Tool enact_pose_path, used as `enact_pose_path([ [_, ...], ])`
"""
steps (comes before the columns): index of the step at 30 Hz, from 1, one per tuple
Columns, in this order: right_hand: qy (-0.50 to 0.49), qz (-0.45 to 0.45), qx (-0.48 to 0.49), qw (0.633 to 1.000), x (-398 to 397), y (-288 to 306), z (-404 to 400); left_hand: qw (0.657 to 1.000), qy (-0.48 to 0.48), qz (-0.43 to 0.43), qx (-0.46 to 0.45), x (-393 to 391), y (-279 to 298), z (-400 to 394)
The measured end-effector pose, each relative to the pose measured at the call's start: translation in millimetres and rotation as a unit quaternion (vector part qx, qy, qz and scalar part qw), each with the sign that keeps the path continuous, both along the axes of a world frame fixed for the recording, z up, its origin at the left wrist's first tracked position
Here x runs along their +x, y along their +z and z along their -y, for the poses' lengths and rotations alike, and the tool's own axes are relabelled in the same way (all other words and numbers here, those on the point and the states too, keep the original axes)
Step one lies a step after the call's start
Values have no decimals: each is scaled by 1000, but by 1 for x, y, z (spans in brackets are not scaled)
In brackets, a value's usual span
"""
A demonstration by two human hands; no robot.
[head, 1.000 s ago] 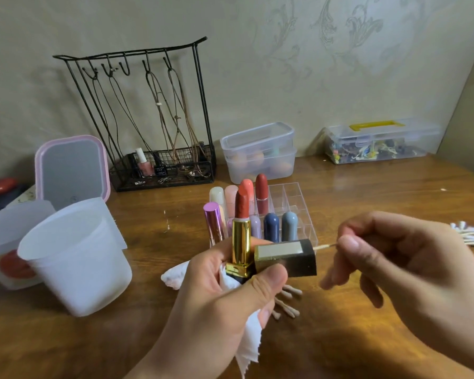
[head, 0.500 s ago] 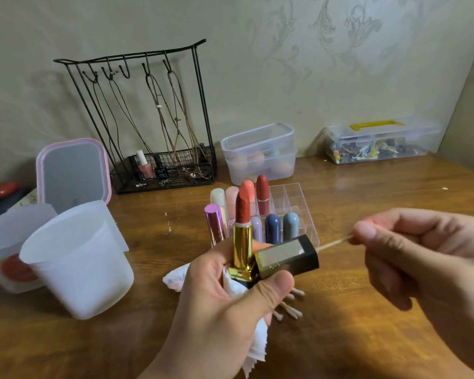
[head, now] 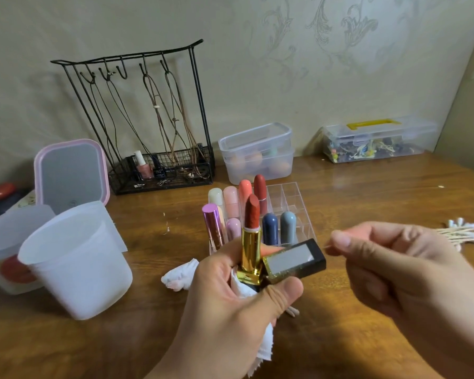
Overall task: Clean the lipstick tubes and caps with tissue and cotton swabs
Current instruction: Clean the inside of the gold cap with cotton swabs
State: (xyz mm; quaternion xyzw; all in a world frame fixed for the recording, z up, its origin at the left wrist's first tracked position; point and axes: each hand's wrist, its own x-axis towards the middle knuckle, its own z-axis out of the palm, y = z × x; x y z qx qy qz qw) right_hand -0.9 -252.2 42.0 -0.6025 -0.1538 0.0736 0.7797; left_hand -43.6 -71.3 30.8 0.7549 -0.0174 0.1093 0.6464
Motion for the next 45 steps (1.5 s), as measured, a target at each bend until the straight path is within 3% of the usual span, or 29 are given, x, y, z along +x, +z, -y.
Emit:
enact_pose_path([
  [7, 50, 9, -16, 999, 2, 5, 4, 1000, 4, -8, -22, 2, -1, -2],
  [10, 62, 69, -102, 990, -2, 3, 4, 1000, 13, 1, 3, 1, -1, -3],
  [13, -20, 257, -271, 928, -3, -1, 7, 1000, 8, -3, -2, 0, 0, -4],
  [16, -77, 341, -359, 865, -5, -4, 11, 1000, -1, -12, -5, -1, -2, -4],
  [17, -86, 351, -360, 860, -6, -4, 10, 1000, -5, -14, 1, -2, -2, -4],
  [19, -60, 285, -279, 915, -8, -1, 5, 1000, -16, -16, 9, -2, -2, -3],
  [21, 13, 125, -154, 980, -7, 1, 3, 1000, -21, -1, 9, -1, -4, -2],
  [23, 46, 31, -126, 990, -3, 0, 6, 1000, -20, 20, 1, 0, -6, -2],
  [26, 39, -20, -61, 997, 4, 1, 10, 999, -9, 35, 14, 1, -3, -4],
  [33, 27, 12, -32, 999, 8, 2, 14, 999, -20, 30, -22, 0, 6, -8],
  [38, 40, 47, -77, 995, 10, 3, 17, 996, -37, 20, -75, 2, 5, -9],
  [45, 13, 130, -91, 987, 7, 2, 16, 996, -45, 26, -77, 0, 9, -8],
])
